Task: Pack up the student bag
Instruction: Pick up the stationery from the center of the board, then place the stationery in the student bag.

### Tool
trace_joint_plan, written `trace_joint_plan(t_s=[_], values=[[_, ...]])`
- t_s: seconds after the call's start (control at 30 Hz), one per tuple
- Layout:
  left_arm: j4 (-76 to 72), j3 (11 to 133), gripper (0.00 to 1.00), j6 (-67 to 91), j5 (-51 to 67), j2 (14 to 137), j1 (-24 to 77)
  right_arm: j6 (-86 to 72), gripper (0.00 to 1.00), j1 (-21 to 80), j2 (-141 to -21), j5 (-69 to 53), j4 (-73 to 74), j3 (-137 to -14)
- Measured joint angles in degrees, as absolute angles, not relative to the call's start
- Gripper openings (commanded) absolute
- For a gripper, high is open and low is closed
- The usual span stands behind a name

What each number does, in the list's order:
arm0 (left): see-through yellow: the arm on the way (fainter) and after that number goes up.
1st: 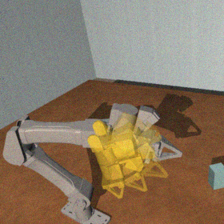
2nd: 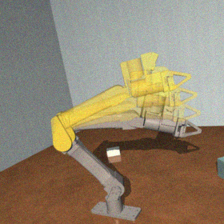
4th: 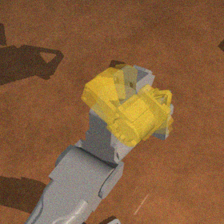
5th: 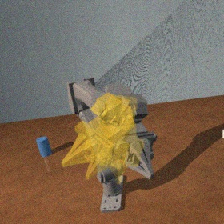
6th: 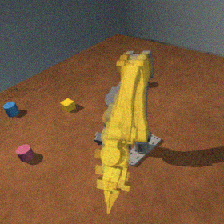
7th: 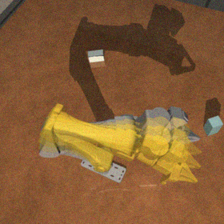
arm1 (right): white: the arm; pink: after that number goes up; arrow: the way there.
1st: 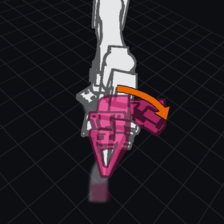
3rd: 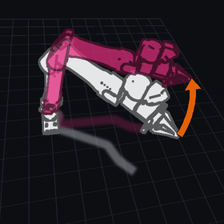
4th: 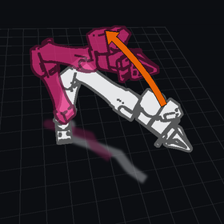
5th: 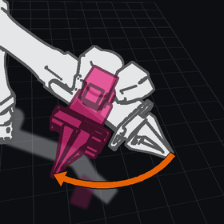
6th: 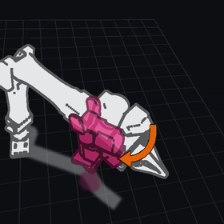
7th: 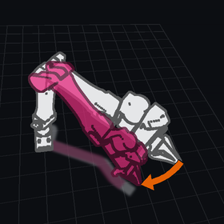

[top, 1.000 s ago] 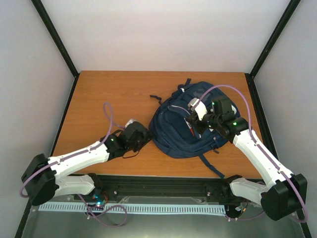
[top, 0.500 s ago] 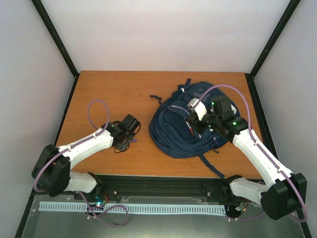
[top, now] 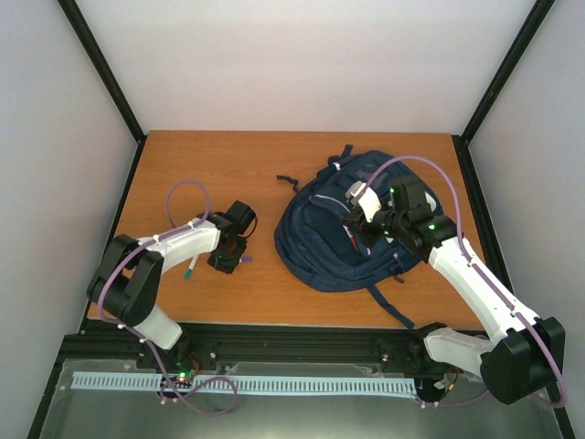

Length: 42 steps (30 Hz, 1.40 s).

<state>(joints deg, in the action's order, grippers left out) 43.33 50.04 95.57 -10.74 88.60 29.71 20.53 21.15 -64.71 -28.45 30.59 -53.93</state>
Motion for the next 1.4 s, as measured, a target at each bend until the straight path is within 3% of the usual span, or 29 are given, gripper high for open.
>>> trace_joint_plan(t_s=[0.27,0.47,0.7,1.07,1.27,1.4], values=[[44.16,57.23,0.33,90.39,-6.63,97.91,24.95,20.56,0.03,21.12,-64.75,-28.58,30.61,-53.93],[44.05,58.7,0.12,85.62,-5.26,99.2,24.6,20.56,0.03,21.12,-64.75,-28.73,30.63,-53.93],[42.94,58.61,0.02,77.93,-4.03,99.18,25.63,20.56,0.03,21.12,-64.75,-28.82,30.65,-53.93],[34.94,53.69,0.01,63.9,9.61,89.32,34.5,20.56,0.03,20.97,-64.86,-28.97,30.63,-53.93],[22.31,53.71,0.01,57.74,16.49,78.74,37.5,20.56,0.03,20.97,-64.88,-28.99,30.63,-53.93],[15.35,54.74,0.01,54.98,20.8,79.15,39.11,20.56,0.03,20.97,-64.88,-28.97,30.61,-53.93]])
